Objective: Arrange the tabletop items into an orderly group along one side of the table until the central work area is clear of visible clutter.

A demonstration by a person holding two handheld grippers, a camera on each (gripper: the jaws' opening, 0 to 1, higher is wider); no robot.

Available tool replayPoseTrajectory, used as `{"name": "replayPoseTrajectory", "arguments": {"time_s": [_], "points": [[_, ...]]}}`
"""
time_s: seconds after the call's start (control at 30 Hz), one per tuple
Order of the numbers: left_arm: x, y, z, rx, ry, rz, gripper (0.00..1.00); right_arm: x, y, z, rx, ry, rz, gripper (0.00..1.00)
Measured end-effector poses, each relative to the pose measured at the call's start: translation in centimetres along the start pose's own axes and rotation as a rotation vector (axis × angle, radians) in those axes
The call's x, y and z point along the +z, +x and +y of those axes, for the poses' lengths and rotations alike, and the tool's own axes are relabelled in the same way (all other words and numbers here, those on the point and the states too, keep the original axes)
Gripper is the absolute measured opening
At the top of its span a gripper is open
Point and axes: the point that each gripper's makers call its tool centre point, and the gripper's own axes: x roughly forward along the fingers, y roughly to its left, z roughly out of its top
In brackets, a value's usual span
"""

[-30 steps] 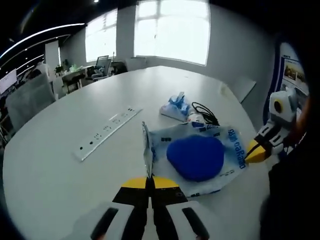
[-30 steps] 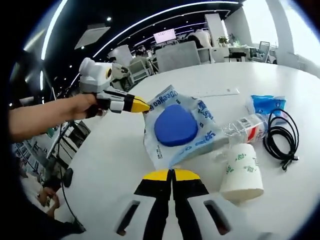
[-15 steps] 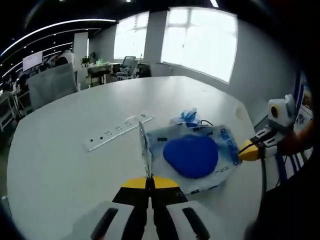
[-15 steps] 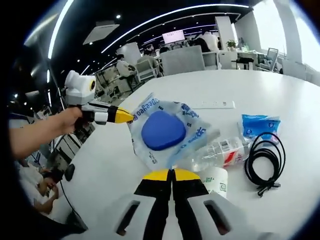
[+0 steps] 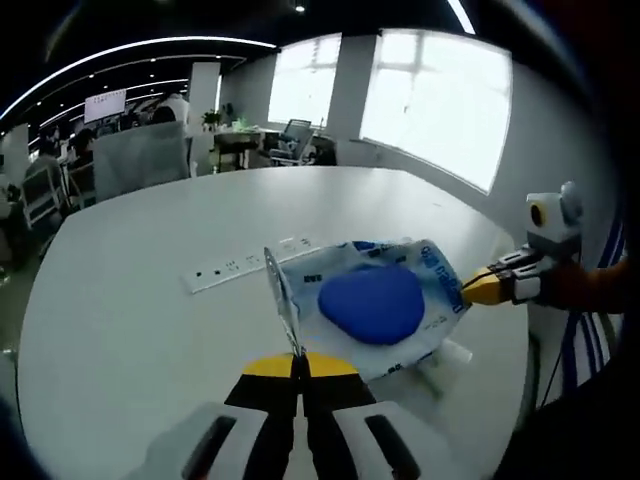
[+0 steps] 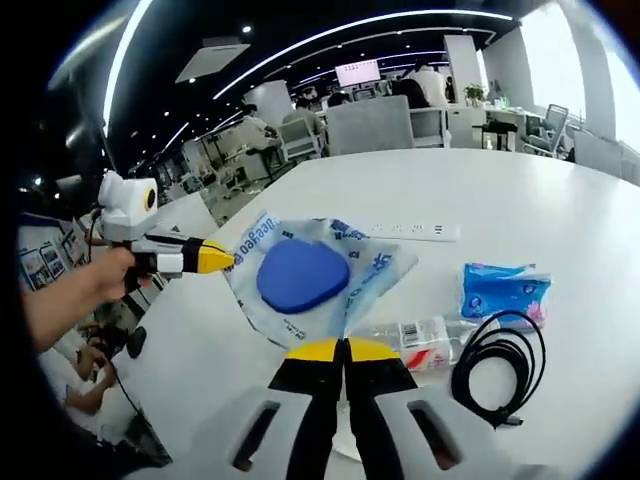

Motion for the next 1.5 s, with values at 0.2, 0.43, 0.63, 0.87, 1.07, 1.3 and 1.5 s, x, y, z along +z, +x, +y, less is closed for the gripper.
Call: {"name": "replayPoseTrajectory", "arguments": {"time_s": [0.2,0.43,0.63,0.87,1.07,1.3,1.5], "points": [[0.4,0.4,-0.2,0.047,-0.055,-0.013,0.00,1.5,1.0,-1.8,0.008,-0.008,0.018,0.00],[1.6,1.3,-0.4,0.074,-0.106,-0.042,0.00,3.3,1.8,-3.8,0.016,-0.016,0.023,0.00],[2.3,2.6,-0.3,0.078,-0.126,-0.059,0.00,4.6,3.0,-5.2,0.013,-0.028,0.027,0.00],[1.6,4.6,0.3,0.054,-0.138,-0.028,0.00,3.8,4.7,-6.2,0.005,-0.032,0.065,0.00],[0.6,5.9,0.4,0.050,-0.131,0.007,0.00,3.0,6.0,-7.1,-0.009,-0.040,0.089,0.00],[-0.2,7.7,0.7,0.038,-0.126,0.035,0.00,2.3,6.8,-8.1,-0.027,-0.020,0.110,0.00],[-0.8,9.2,1.1,0.028,-0.133,0.052,0.00,1.5,8.0,-8.9,-0.036,-0.007,0.129,0.00]]}}
